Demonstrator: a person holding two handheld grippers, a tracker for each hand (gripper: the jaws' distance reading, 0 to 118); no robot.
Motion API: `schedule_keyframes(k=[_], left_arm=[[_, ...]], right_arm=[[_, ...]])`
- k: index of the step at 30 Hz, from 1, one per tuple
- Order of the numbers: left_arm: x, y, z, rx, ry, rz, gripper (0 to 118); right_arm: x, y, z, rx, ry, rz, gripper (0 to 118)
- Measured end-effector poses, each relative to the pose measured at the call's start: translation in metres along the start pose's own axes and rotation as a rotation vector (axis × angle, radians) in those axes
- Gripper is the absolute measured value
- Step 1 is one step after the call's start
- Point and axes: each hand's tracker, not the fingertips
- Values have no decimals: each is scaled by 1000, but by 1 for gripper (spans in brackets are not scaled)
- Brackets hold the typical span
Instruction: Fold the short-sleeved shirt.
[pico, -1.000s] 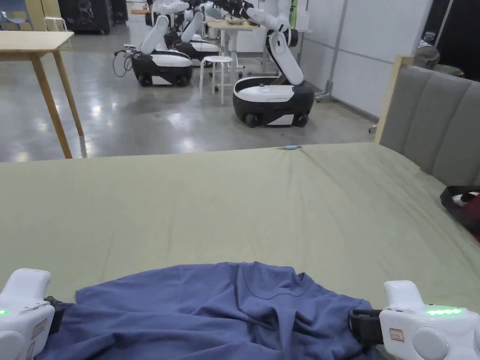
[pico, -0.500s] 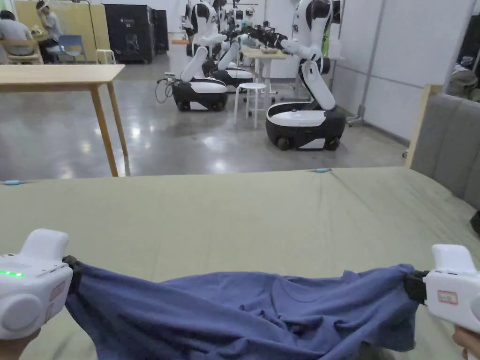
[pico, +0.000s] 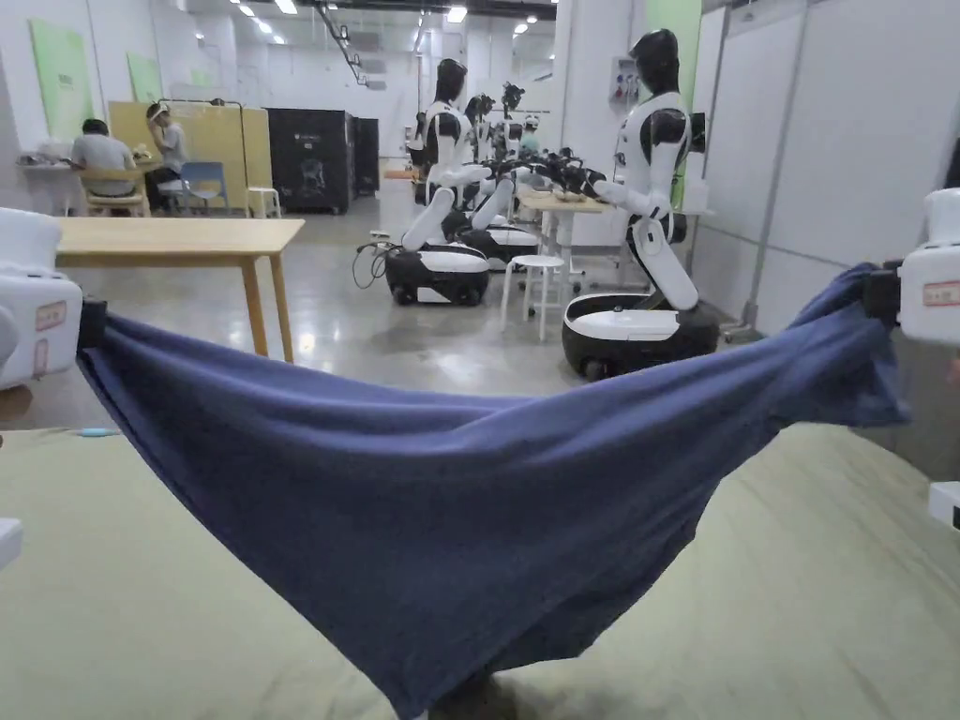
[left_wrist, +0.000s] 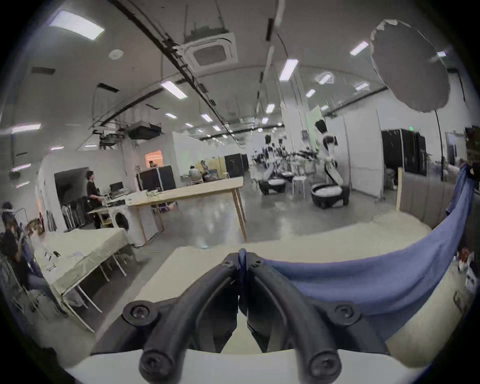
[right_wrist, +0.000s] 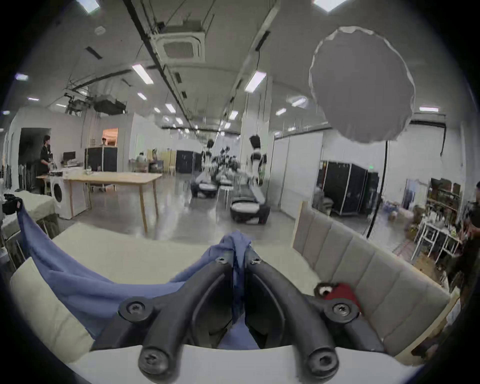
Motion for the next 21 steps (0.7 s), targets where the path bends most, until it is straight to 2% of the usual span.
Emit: schedule_keyframes(k=[6, 11, 16, 21], left_arm=[[-9, 50, -28, 36, 59, 13, 1], [-3, 66, -55, 55, 82, 12, 1], [8, 39, -86, 15, 84, 31, 1], [25, -28, -117, -61, 77, 50, 1]], right_arm=[[-11, 59, -15, 100, -36, 10, 8], [-20, 69, -40, 119, -35, -4, 8], [-29, 31, -77, 80, -36, -13, 8], [-39, -46, -119, -32, -43, -33, 8]])
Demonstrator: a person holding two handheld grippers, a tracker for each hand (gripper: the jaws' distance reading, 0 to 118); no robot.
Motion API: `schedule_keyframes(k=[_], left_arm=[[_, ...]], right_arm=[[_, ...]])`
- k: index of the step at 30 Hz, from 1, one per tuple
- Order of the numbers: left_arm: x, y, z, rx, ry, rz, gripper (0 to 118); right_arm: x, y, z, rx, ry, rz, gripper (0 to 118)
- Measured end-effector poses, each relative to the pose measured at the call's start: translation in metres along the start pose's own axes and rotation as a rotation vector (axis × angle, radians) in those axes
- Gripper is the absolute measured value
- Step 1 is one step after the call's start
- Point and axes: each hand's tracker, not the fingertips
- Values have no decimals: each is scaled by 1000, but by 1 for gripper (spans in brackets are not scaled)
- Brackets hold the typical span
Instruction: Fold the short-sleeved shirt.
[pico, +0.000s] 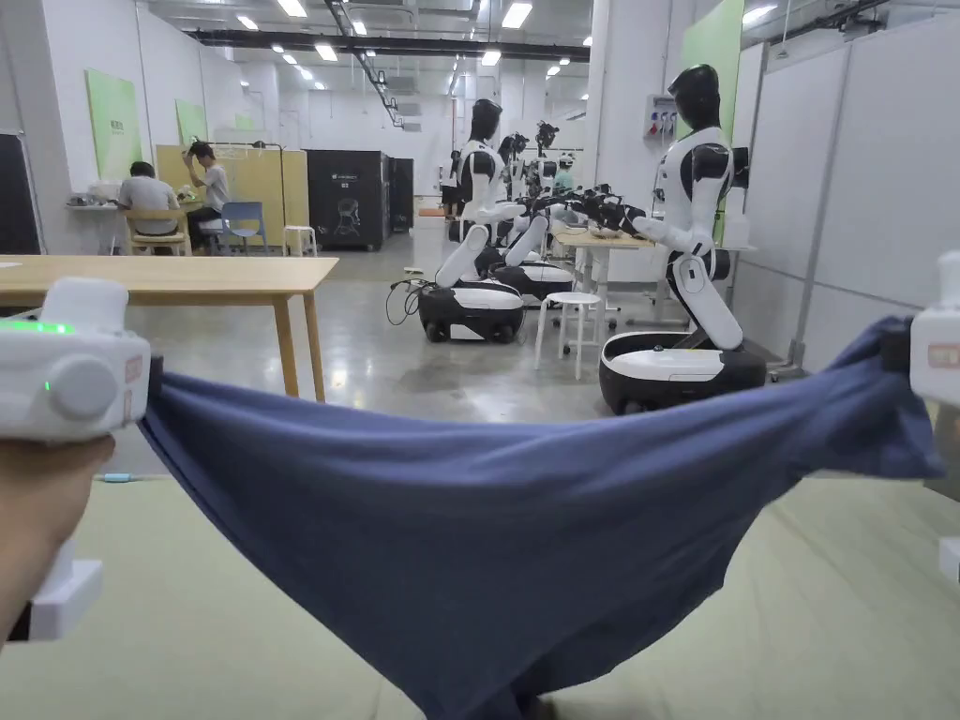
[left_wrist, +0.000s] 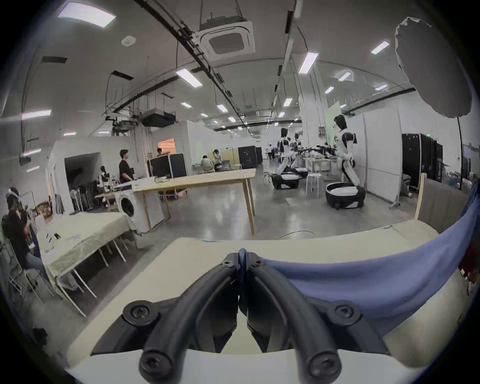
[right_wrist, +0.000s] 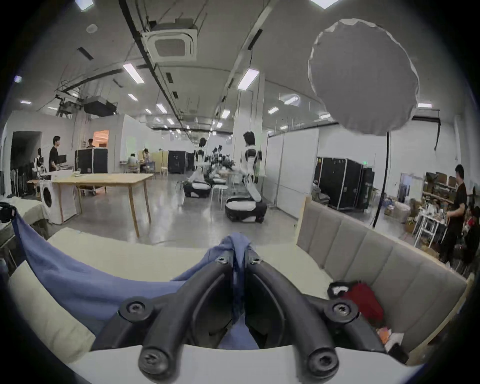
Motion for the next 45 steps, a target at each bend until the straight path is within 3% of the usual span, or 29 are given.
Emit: schedule_keyframes(k=[7, 15, 24, 28, 29, 30, 31, 32, 33, 34, 37, 41, 44, 45], left_arm=[[7, -38, 17, -14, -46, 38, 1], [-22, -93, 134, -88, -188, 66, 1], [-67, -260, 241, -377, -212, 38, 1], [-82, -324, 250, -493, -187, 102, 2], [-84, -331, 252, -489, -198, 106, 11], [-85, -333, 254, -485, -202, 119, 44], [-86, -330, 257, -469, -194, 120, 86], [-86, -321, 264, -413, -170, 105, 115], [-85, -311, 272, -374, -168, 85, 117], [-81, -299, 281, -307, -169, 68, 117], [-51, -257, 302, -143, -183, 43, 118], [3, -225, 323, 17, -281, 30, 118], [31, -226, 329, 63, -262, 25, 116], [36, -227, 329, 61, -257, 19, 110]], right_arm=[[8, -54, 9, -62, 15, -9, 8], [47, -114, 124, -104, 72, 26, 8], [76, -303, 230, -389, 155, 91, 8], [86, -378, 238, -510, 130, 20, 8], [90, -386, 239, -515, 128, -7, 9], [91, -387, 242, -511, 133, -34, 16], [96, -380, 243, -508, 142, -54, 39], [98, -370, 245, -497, 159, -66, 73], [97, -356, 250, -457, 155, -57, 110], [90, -339, 258, -393, 154, -45, 118], [60, -282, 277, -173, 235, -67, 118], [-4, -234, 298, -3, 342, -81, 118], [-42, -227, 310, 97, 334, -36, 116], [-51, -228, 312, 115, 325, -14, 101]])
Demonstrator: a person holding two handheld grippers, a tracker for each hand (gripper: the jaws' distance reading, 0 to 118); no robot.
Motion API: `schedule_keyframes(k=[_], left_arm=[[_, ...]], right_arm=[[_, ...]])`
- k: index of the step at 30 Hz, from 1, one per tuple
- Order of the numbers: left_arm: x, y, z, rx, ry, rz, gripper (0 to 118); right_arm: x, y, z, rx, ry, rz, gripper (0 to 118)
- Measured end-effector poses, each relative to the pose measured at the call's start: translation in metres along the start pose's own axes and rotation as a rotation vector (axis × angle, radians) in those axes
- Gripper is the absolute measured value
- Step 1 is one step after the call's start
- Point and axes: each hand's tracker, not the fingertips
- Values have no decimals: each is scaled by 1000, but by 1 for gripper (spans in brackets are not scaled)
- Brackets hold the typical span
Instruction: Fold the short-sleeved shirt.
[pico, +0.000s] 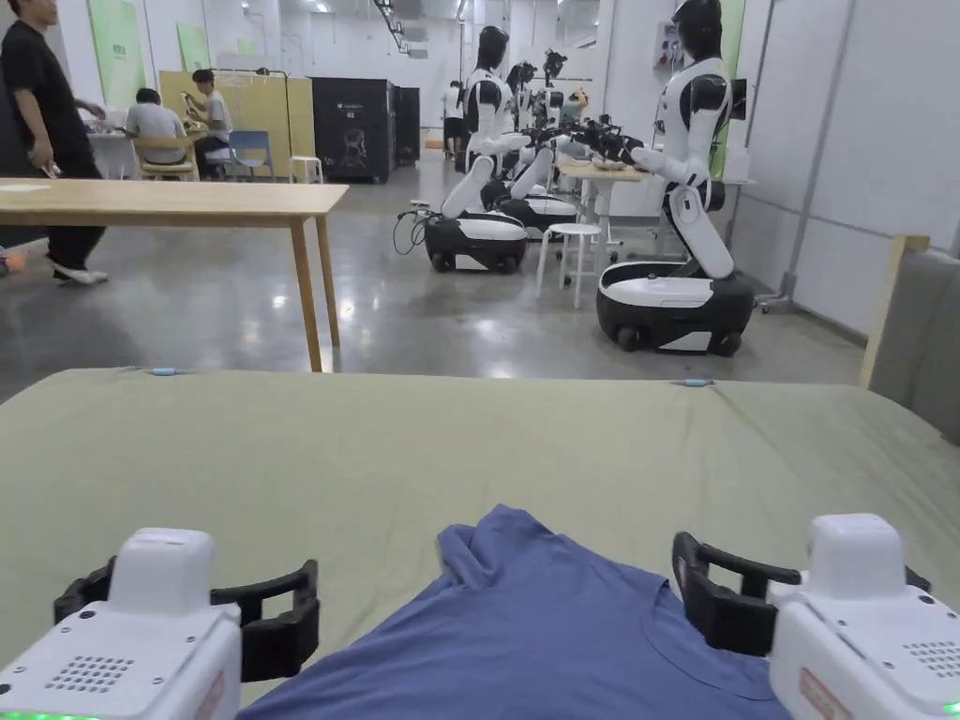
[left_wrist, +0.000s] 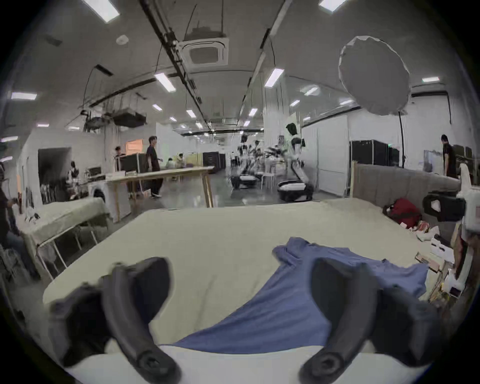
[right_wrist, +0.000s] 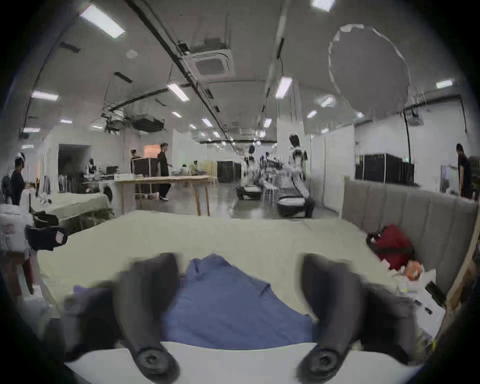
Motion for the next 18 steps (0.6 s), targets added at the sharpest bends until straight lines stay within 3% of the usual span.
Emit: schedule_keyframes(k=[1, 2, 3, 6, 13, 14, 15, 16, 17, 18], left_arm=[[2, -2, -2, -8, 3, -17, 94], [-4, -11, -10, -17, -7, -25, 61], [-8, -15, -13, -49, -66, -30, 0], [-28, -28, -15, -102, -50, -38, 0], [-135, -78, -13, -309, 47, -27, 0], [-134, -77, -6, -344, 31, -38, 10], [-145, -87, -8, -387, 35, -28, 43], [-155, -98, -11, -432, 51, -17, 85], [-161, -109, -16, -455, 47, -25, 114], [-155, -110, -18, -483, 47, -39, 117]], right_arm=[[-9, -2, -2, -5, -21, 20, 70], [-16, -4, -6, -27, -44, 45, 31], [-21, -6, -10, -43, -63, 63, 5], [-25, -10, -14, -55, 39, 16, 5], [-38, -31, -34, -112, 57, 23, 5], [-40, -35, -38, -126, 66, 19, 5], [-43, -38, -42, -142, 76, 11, 5], [-46, -43, -47, -161, 84, 3, 5], [-48, -47, -53, -180, 94, -4, 5], [-51, -51, -58, -193, 103, -7, 5]])
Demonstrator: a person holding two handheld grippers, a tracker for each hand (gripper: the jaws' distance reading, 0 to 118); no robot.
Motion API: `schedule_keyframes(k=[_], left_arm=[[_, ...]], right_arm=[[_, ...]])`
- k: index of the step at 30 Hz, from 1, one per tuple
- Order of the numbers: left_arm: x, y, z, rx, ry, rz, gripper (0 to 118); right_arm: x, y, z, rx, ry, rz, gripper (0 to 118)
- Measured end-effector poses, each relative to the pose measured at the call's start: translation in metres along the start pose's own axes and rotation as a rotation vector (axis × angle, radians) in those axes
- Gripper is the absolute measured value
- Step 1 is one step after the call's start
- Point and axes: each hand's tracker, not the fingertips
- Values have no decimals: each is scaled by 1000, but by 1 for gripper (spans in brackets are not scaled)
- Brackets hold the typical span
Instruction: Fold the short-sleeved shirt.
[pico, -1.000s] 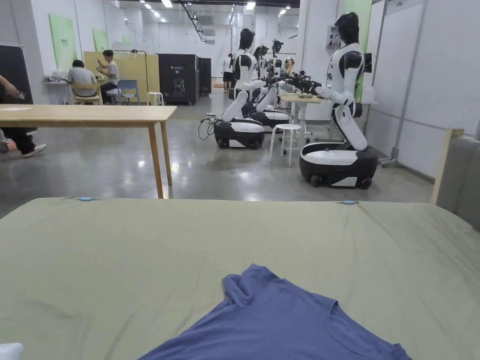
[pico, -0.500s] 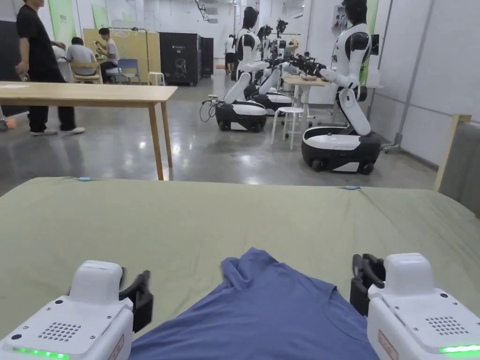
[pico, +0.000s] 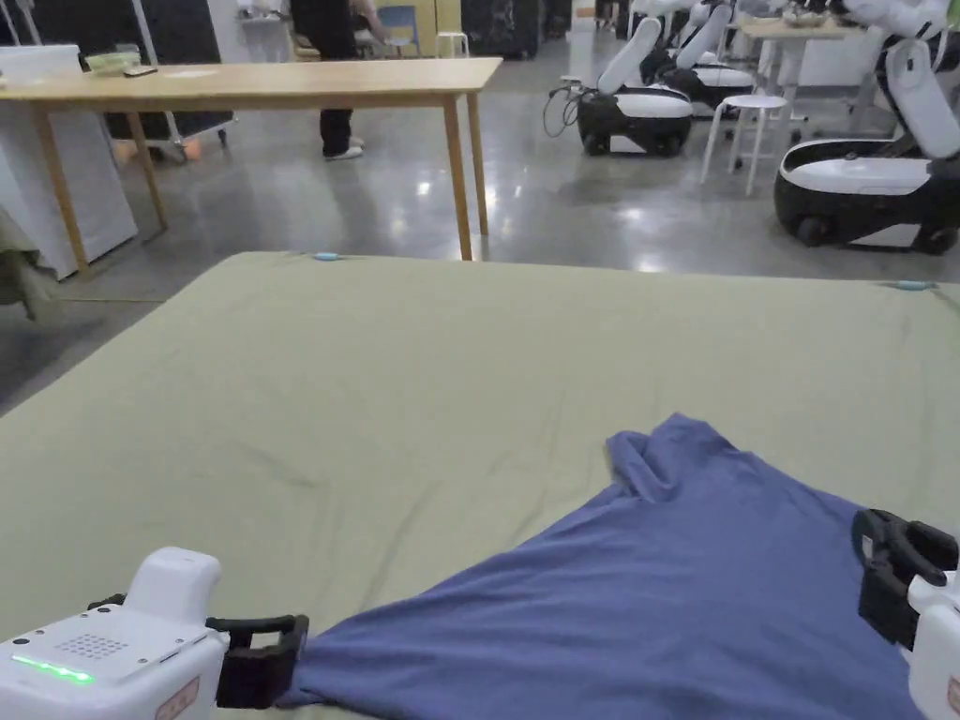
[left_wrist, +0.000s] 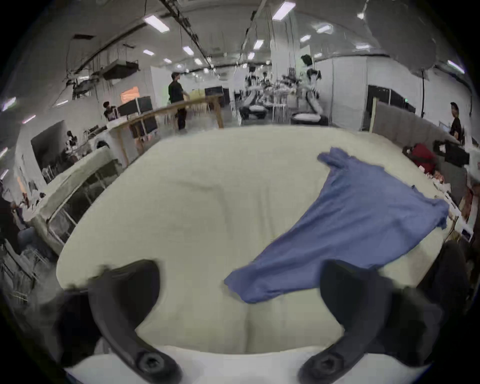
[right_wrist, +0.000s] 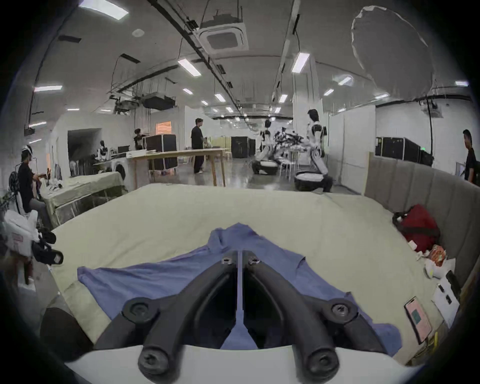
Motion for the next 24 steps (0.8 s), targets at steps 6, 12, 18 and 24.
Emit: schedule_keyframes(k=[6, 12, 18, 24], left_arm=[[-16, -16, -75, -82, -34, 39, 113], [-15, -19, -113, -133, -81, 99, 50], [32, 7, -65, -95, -75, 18, 1], [19, 29, -46, -78, -132, 59, 1]], right_arm=[[-15, -15, -29, -79, 22, 18, 5], [-9, -23, -47, -147, 14, 28, 5], [22, -10, -92, -260, 12, 26, 5], [57, 16, -219, -376, 43, 135, 95]])
